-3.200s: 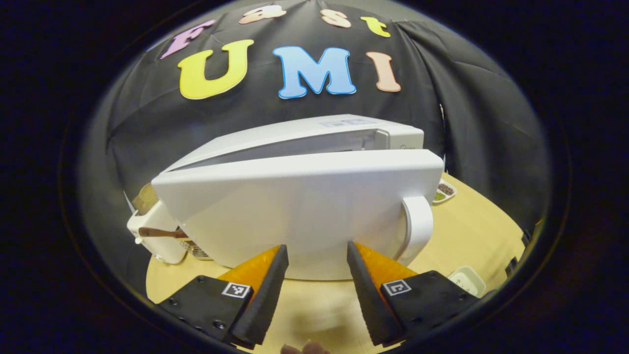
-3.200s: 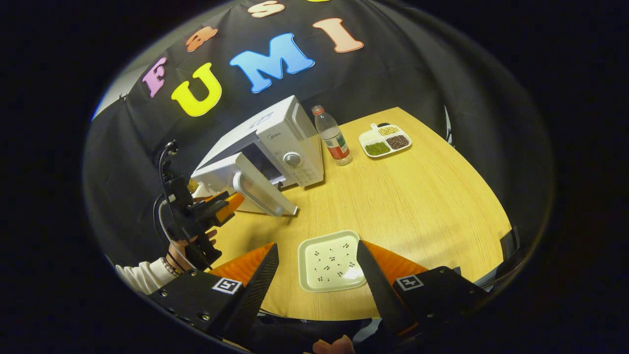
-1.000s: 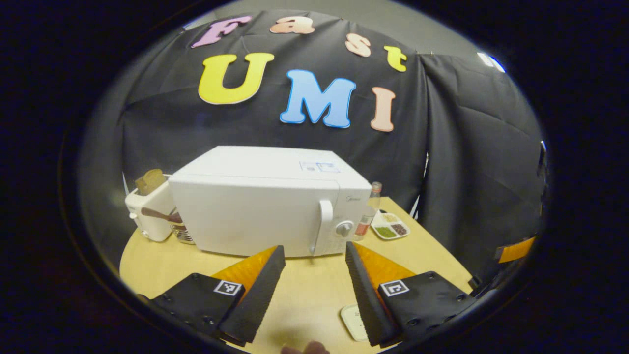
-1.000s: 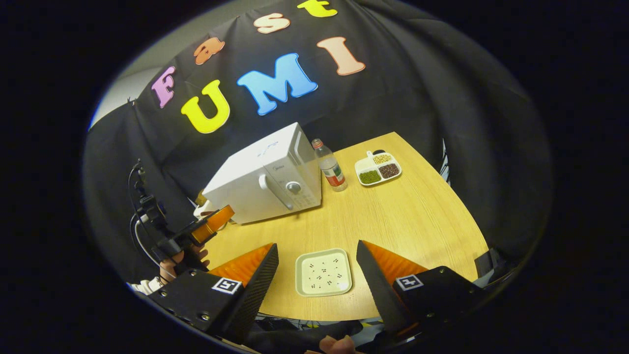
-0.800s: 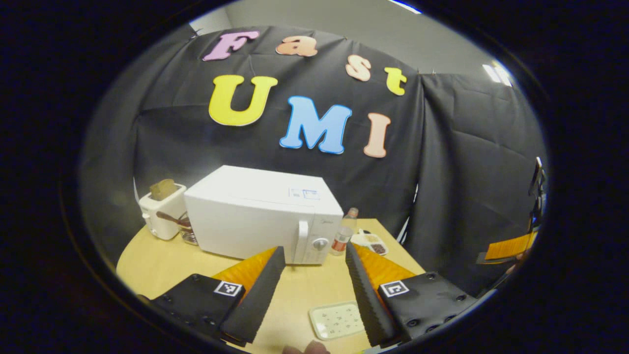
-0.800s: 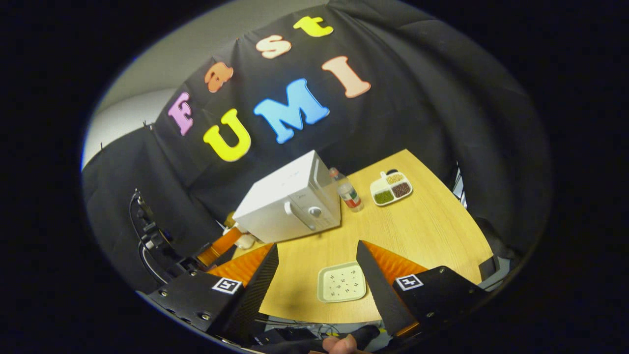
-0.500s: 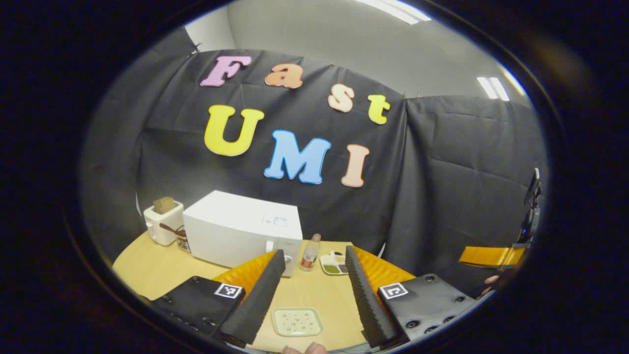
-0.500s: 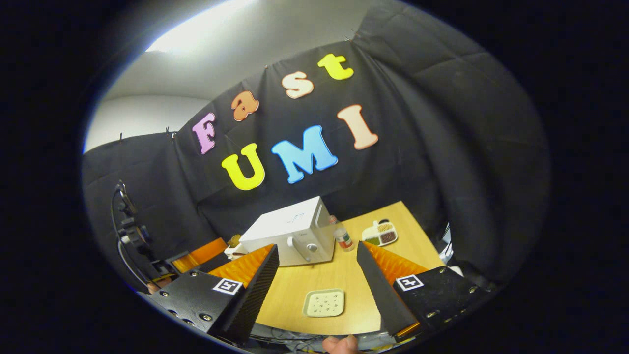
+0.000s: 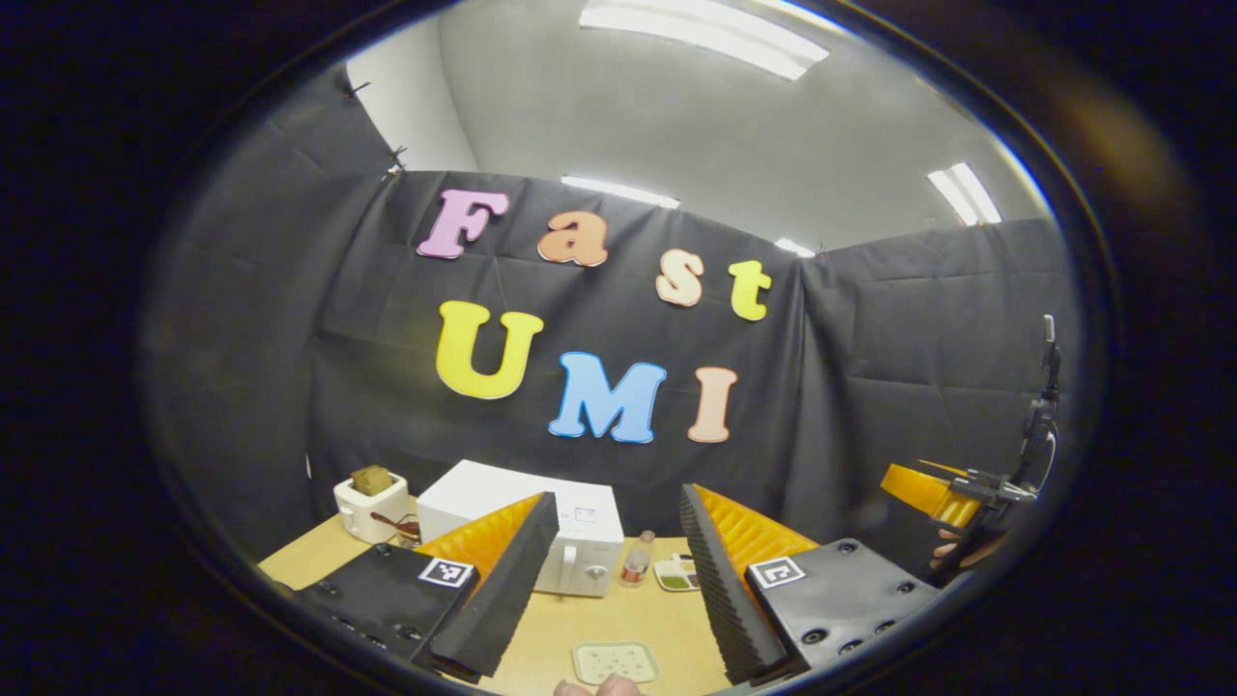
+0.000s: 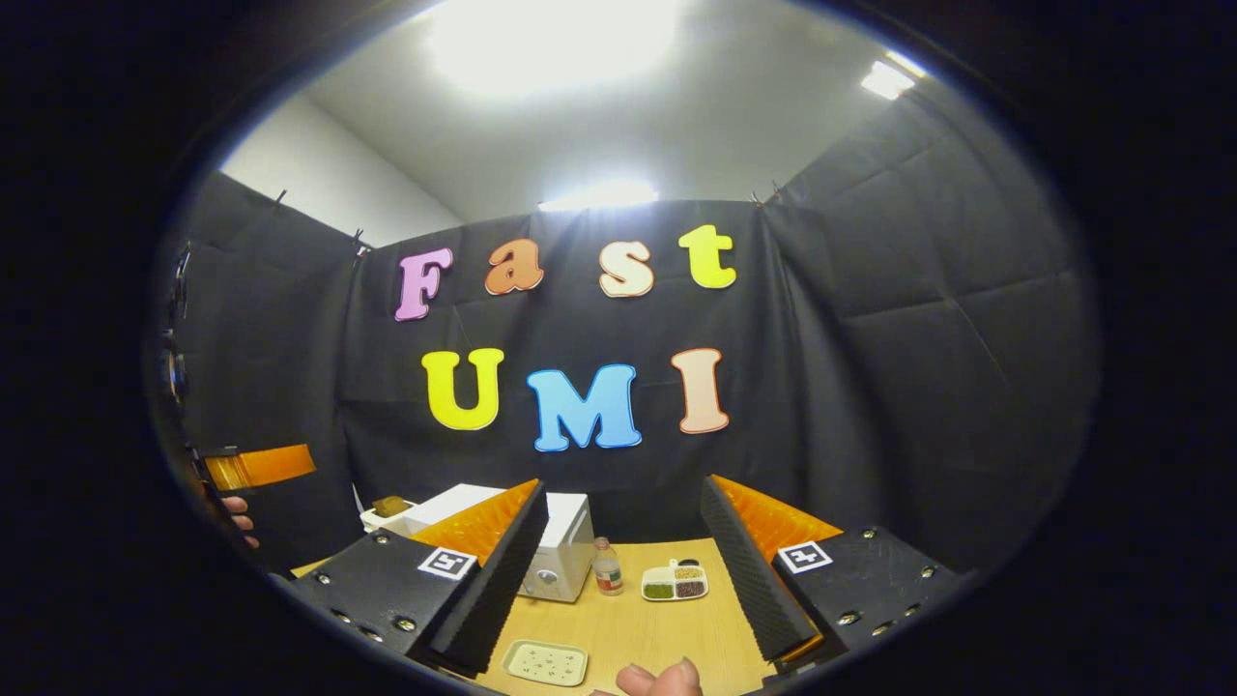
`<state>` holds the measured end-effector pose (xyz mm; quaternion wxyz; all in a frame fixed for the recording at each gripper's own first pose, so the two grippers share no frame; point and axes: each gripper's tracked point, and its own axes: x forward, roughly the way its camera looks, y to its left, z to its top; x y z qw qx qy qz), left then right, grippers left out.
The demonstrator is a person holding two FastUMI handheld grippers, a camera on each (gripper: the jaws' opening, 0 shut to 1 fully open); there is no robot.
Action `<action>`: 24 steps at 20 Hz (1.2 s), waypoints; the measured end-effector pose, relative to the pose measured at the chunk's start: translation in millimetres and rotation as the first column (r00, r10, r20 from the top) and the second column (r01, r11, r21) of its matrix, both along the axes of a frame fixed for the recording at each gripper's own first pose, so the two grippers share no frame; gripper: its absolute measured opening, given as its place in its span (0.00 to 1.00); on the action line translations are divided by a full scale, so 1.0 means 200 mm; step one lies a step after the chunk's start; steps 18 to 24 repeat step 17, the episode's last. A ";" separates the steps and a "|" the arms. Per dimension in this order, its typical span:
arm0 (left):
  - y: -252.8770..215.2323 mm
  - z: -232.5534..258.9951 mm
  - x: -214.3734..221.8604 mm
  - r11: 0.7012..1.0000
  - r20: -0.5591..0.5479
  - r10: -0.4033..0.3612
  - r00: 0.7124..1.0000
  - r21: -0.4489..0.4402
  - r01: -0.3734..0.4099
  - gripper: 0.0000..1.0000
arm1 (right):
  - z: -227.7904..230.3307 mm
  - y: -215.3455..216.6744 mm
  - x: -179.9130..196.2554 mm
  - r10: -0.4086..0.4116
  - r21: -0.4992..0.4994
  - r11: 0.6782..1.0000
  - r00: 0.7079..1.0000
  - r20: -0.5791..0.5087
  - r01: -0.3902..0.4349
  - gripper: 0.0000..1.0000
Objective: Open the microwave oven with the left hand, put the food in, and close the microwave oven.
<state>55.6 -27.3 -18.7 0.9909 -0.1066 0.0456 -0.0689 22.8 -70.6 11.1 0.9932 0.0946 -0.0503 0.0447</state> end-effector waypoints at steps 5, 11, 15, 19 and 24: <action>0.22 -0.05 0.05 0.991 0.041 0.040 0.998 0.126 -0.045 0.84 | -0.06 0.18 0.11 -0.003 0.051 0.999 0.998 -0.056 0.006 0.97; 0.20 -0.13 0.13 0.983 0.060 -0.017 0.998 0.182 0.006 0.94 | -0.07 0.29 0.18 0.009 0.054 0.999 0.997 -0.078 -0.005 0.97; 0.22 -0.15 0.19 0.986 0.060 -0.027 0.998 0.168 0.017 0.94 | -0.08 0.29 0.21 -0.003 0.018 1.000 0.996 -0.091 0.004 0.98; 0.22 -0.18 0.21 0.986 0.050 -0.027 0.998 0.166 0.018 0.94 | -0.09 0.29 0.21 -0.008 0.009 1.000 0.995 -0.098 0.009 0.98; 0.22 -0.18 0.21 0.986 0.050 -0.027 0.998 0.166 0.018 0.94 | -0.09 0.29 0.21 -0.008 0.009 1.000 0.995 -0.098 0.009 0.98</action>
